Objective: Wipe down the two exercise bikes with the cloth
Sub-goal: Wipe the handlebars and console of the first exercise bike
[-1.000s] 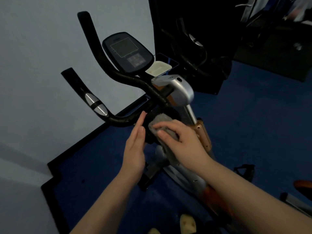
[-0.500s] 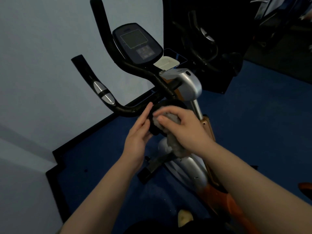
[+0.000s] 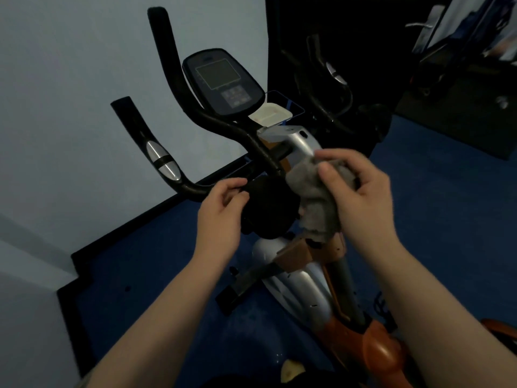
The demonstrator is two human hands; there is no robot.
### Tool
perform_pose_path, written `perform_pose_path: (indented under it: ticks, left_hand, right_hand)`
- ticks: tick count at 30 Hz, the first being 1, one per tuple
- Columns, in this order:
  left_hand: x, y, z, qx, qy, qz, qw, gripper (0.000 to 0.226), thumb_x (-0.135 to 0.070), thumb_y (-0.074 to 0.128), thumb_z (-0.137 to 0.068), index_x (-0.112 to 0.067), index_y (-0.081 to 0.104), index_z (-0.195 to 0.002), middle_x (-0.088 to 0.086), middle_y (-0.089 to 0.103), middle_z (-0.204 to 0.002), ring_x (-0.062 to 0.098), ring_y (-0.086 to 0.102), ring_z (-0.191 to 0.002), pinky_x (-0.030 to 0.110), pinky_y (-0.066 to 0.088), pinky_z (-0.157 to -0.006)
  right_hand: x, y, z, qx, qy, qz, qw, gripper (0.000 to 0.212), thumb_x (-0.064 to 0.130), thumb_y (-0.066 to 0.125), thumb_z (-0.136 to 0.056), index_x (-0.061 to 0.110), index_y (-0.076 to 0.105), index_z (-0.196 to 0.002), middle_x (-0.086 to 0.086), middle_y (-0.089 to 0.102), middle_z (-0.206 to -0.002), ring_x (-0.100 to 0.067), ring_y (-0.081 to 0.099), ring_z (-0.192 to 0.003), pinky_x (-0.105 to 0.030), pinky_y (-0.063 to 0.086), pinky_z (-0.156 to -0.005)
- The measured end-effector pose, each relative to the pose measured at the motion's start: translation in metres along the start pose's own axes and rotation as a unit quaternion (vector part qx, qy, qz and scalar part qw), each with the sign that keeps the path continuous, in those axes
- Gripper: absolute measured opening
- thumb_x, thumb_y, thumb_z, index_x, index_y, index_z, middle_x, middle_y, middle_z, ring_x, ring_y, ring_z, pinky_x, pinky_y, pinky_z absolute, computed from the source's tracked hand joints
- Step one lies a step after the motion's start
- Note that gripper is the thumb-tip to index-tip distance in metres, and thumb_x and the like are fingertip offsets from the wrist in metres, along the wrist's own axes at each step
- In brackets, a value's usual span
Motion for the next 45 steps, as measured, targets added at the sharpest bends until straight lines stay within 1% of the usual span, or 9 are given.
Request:
perform_pose_path:
  ticks: [6, 11, 17, 20, 25, 30, 37, 42, 45]
  left_hand:
    - [-0.004, 0.026, -0.018, 0.015, 0.01, -0.058, 0.998, 0.027, -0.005, 0.05, -0.096, -0.024, 0.065, -0.108, -0.009, 0.066, -0.105, 0.0, 0.06, -0.098, 0.012, 0.046, -0.083]
    - [-0.001, 0.025, -0.017, 0.017, 0.013, -0.092, 0.995, 0.028, -0.008, 0.045, -0.099, -0.025, 0.064, -0.111, -0.013, 0.063, -0.103, -0.005, 0.057, -0.094, 0.003, 0.043, -0.072]
    - [-0.001, 0.025, -0.013, -0.005, 0.006, -0.059, 0.998, 0.03, -0.009, 0.043, -0.1, -0.025, 0.066, -0.11, -0.008, 0.065, -0.108, 0.003, 0.06, -0.099, 0.02, 0.049, -0.083]
    - [0.002, 0.024, -0.012, -0.008, -0.006, -0.047, 0.999, 0.03, -0.011, 0.041, -0.102, -0.025, 0.066, -0.111, -0.006, 0.065, -0.109, 0.008, 0.061, -0.101, 0.026, 0.051, -0.084]
    - [0.001, 0.025, -0.013, -0.001, -0.003, -0.059, 0.998, 0.032, -0.01, 0.039, -0.102, -0.024, 0.066, -0.111, -0.004, 0.065, -0.108, 0.005, 0.06, -0.097, 0.019, 0.047, -0.078]
    - [0.002, 0.024, -0.013, -0.009, -0.006, -0.046, 0.999, 0.032, -0.011, 0.039, -0.102, -0.025, 0.067, -0.109, -0.005, 0.064, -0.11, 0.006, 0.059, -0.102, 0.024, 0.048, -0.086]
    - [0.006, 0.024, -0.013, -0.003, -0.015, -0.036, 0.999, 0.032, -0.011, 0.039, -0.102, -0.024, 0.067, -0.11, -0.004, 0.064, -0.113, 0.009, 0.059, -0.106, 0.026, 0.049, -0.088]
    - [0.005, 0.024, -0.014, 0.0, -0.004, -0.033, 0.999, 0.031, -0.011, 0.039, -0.102, -0.024, 0.067, -0.109, -0.003, 0.065, -0.112, 0.01, 0.06, -0.105, 0.028, 0.05, -0.09]
    - [0.004, 0.024, -0.013, 0.005, -0.005, -0.034, 0.999, 0.031, -0.011, 0.039, -0.102, -0.022, 0.067, -0.11, -0.004, 0.065, -0.111, 0.006, 0.06, -0.101, 0.021, 0.048, -0.084]
  right_hand:
    - [-0.015, 0.026, -0.017, 0.046, 0.055, -0.039, 0.997, 0.028, 0.027, 0.046, -0.102, 0.023, 0.071, -0.112, 0.016, 0.067, -0.106, 0.004, 0.06, -0.1, -0.013, 0.048, -0.084]
    - [-0.045, 0.058, -0.011, 0.039, 0.078, 0.008, 0.996, 0.02, 0.043, 0.058, -0.089, 0.034, 0.07, -0.102, 0.004, 0.069, -0.101, -0.015, 0.062, -0.104, -0.04, 0.053, -0.09]
    - [-0.047, 0.063, 0.018, -0.02, 0.045, -0.01, 0.999, 0.018, 0.023, 0.057, -0.096, 0.02, 0.058, -0.114, 0.003, 0.056, -0.112, 0.001, 0.053, -0.103, -0.007, 0.04, -0.085]
    - [-0.054, 0.063, 0.021, -0.023, 0.032, 0.002, 0.999, 0.018, 0.022, 0.053, -0.099, 0.018, 0.053, -0.116, 0.001, 0.053, -0.112, 0.0, 0.052, -0.102, -0.006, 0.038, -0.085]
    - [-0.05, 0.071, -0.015, 0.09, 0.056, 0.021, 0.994, 0.013, 0.026, 0.049, -0.1, 0.02, 0.059, -0.107, 0.001, 0.063, -0.102, -0.007, 0.059, -0.093, -0.019, 0.047, -0.074]
    - [-0.065, 0.064, 0.039, -0.06, 0.096, -0.1, 0.988, 0.013, 0.02, 0.044, -0.103, 0.019, 0.056, -0.108, 0.006, 0.062, -0.1, -0.001, 0.06, -0.093, -0.015, 0.046, -0.078]
    - [-0.06, 0.062, 0.03, -0.156, 0.165, -0.196, 0.954, 0.015, 0.019, 0.042, -0.103, 0.013, 0.056, -0.104, 0.006, 0.064, -0.094, 0.003, 0.061, -0.085, -0.016, 0.048, -0.075]
    - [-0.07, 0.079, 0.064, -0.126, 0.188, -0.185, 0.956, 0.018, 0.027, 0.045, -0.102, 0.041, 0.048, -0.113, 0.001, 0.058, -0.118, -0.012, 0.059, -0.108, -0.035, 0.053, -0.089]
    - [-0.062, 0.069, 0.039, -0.084, 0.12, -0.118, 0.982, 0.013, 0.023, 0.044, -0.102, 0.033, 0.048, -0.109, -0.002, 0.058, -0.11, -0.013, 0.059, -0.101, -0.037, 0.052, -0.086]
Point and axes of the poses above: each hand's wrist, its own z-axis away from the middle knuckle, its own y-axis out of the palm, x = y × z, the point moved 8 cm from there along -z, towards the middle knuckle
